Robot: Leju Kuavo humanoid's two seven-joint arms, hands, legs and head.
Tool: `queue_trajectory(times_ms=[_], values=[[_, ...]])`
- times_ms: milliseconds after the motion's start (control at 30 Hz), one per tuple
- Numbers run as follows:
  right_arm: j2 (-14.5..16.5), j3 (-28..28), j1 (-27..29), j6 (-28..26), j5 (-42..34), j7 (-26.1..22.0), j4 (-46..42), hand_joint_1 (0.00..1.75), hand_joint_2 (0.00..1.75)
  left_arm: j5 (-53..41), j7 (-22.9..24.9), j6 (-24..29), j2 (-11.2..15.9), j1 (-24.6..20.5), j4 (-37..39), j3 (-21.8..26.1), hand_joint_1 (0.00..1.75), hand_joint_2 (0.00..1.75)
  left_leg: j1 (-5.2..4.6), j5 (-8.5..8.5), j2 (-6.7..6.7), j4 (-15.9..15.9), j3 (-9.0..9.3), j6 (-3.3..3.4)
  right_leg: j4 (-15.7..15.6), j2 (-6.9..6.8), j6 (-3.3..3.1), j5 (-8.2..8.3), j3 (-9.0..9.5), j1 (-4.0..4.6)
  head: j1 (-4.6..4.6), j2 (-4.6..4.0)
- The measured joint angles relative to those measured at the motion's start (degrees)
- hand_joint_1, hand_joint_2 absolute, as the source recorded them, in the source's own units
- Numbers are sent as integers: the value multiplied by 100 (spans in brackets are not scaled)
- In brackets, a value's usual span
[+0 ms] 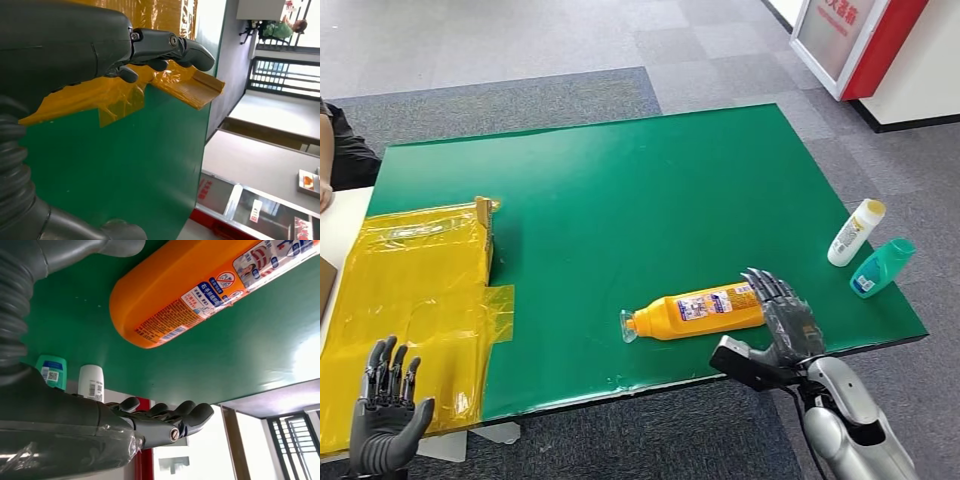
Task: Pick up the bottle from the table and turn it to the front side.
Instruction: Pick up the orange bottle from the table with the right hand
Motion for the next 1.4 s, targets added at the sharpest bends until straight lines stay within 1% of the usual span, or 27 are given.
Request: queue_trajectory(times_ms=[67, 167, 333, 400, 500, 600, 733, 867, 1100, 1233, 1400], values=[[-54, 3, -108, 128, 56, 47, 46, 0, 175, -20, -9, 9, 35, -13, 36, -30, 0, 175, 0, 0, 0, 0, -2, 0, 0, 0, -2, 1, -2, 0, -1, 0], [-205, 20, -431, 521, 85, 120, 204, 0, 175, -30, -39, 4, 95, -58, 95, -93, 0, 175, 0, 3, 1, 0, -4, -1, 0, 1, -2, 5, -4, 0, 0, 0], [-542, 151, -1282, 1529, -225, 113, 799, 0, 175, -38, -122, 9, 200, -176, 216, -207, 0, 175, -3, 18, 0, 0, -13, 3, 0, 0, 7, 21, -11, -3, 0, 0], [-683, 246, -1576, 1742, -330, 90, 1054, 0, 175, -38, -145, 20, 238, -203, 264, -244, 0, 175, -3, 21, -1, 1, -15, 3, 0, 0, 9, 26, -13, -4, 0, 0], [-818, 344, -1821, 1858, -470, 62, 1307, 0, 175, -36, -164, 25, 280, -212, 318, -277, 0, 175, -4, 22, -1, 1, -17, 3, 0, 0, 10, 27, -15, -4, -1, 0], [-914, 456, -2010, 1948, -764, 35, 1514, 0, 175, -26, -193, 25, 319, -230, 366, -291, 0, 175, -4, 22, -1, 1, -23, 2, 0, 0, 10, 28, -21, -4, -1, 0], [-1001, 668, -2358, 2071, -998, 42, 1903, 0, 175, -7, -235, 25, 363, -266, 429, -327, 0, 175, -3, 26, -1, 1, -28, 0, 1, 0, 9, 29, -26, -4, 0, 0], [-1087, 929, -2649, 2316, -1180, 3, 2262, 0, 175, 60, -240, 19, 388, -283, 480, -348, 0, 175, -3, 27, -1, 1, -30, 1, 1, 0, 10, 30, -28, -4, 1, 0], [-1418, 1404, -2844, 2830, -1913, -124, 2458, 0, 175, 115, -309, -2, 459, -314, 576, -343, 0, 175, -4, 28, -3, 1, -37, 3, 1, -1, 10, 30, -33, -5, 0, 0], [-1551, 1639, -2980, 2895, -2139, -141, 2560, 0, 175, 119, -339, -3, 489, -365, 648, -348, 0, 175, -4, 29, -2, 1, -38, 3, 1, -1, 8, 33, -36, -5, 0, 0], [-1596, 1943, -3093, 2851, -2230, -104, 2730, 0, 175, 143, -340, 7, 509, -398, 716, -372, 0, 175, -4, 30, -2, 1, -39, 2, 1, -1, 6, 35, -36, -5, 1, 0]])
